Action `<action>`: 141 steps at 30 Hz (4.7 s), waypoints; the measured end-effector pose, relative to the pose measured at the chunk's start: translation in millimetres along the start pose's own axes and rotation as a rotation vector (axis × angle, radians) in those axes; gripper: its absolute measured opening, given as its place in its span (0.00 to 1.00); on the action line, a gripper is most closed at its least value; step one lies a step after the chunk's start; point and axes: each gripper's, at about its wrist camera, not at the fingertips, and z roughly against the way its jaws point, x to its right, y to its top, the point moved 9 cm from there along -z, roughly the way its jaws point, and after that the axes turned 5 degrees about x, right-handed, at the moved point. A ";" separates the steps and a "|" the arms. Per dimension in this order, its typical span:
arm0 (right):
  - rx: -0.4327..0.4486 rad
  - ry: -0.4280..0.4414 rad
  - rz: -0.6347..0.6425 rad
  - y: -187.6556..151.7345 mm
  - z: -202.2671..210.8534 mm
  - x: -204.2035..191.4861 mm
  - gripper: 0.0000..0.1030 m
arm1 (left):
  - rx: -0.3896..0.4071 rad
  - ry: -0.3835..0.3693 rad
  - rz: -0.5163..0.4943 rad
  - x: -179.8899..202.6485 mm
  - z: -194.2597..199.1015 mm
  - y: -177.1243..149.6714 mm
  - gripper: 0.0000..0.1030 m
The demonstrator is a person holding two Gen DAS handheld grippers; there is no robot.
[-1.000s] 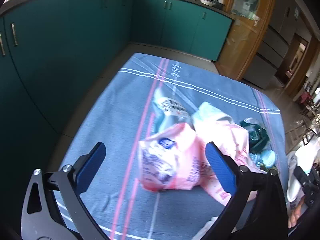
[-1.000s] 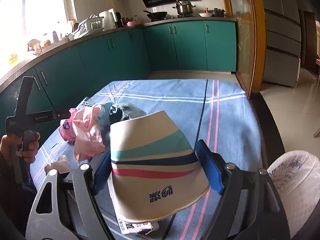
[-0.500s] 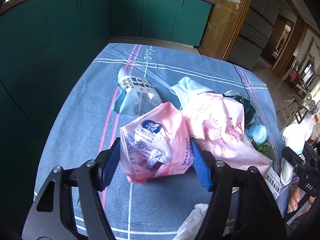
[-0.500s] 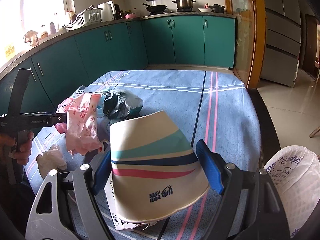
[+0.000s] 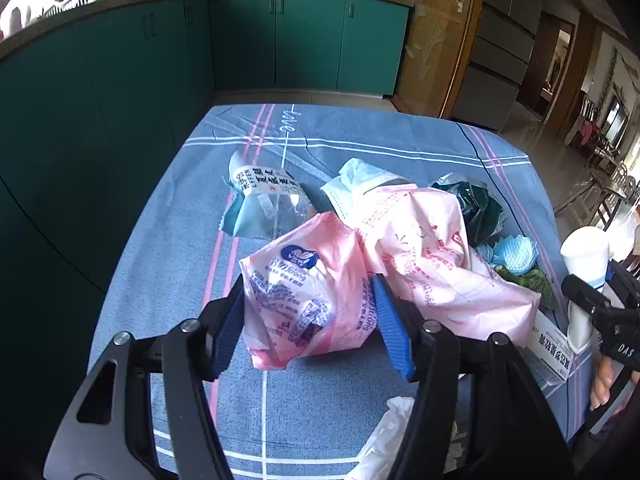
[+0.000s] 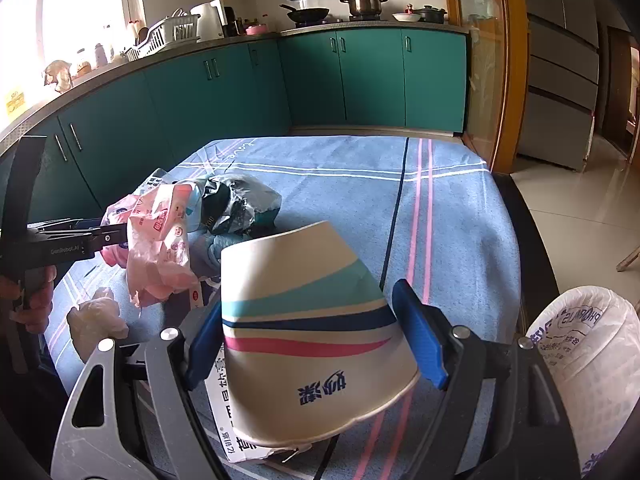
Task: Collect trash
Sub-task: 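Grasp the pink plastic bag with the left tool while the right tool grasps the white paper cup, then lift both items over the wastebasket and open both tools to drop them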
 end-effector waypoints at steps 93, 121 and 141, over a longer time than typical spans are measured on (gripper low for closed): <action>0.273 -0.563 -0.412 -44.4 162.6 203.7 0.76 | 0.372 -0.079 -0.229 106.8 90.3 21.8 0.58; 0.256 -0.679 -0.743 -95.2 196.8 262.8 0.78 | 0.148 -0.492 -0.546 394.8 57.2 -68.2 0.58; 0.323 -0.698 -0.633 -75.2 197.4 239.0 0.87 | 0.298 -0.300 -0.450 299.6 74.4 -14.2 0.87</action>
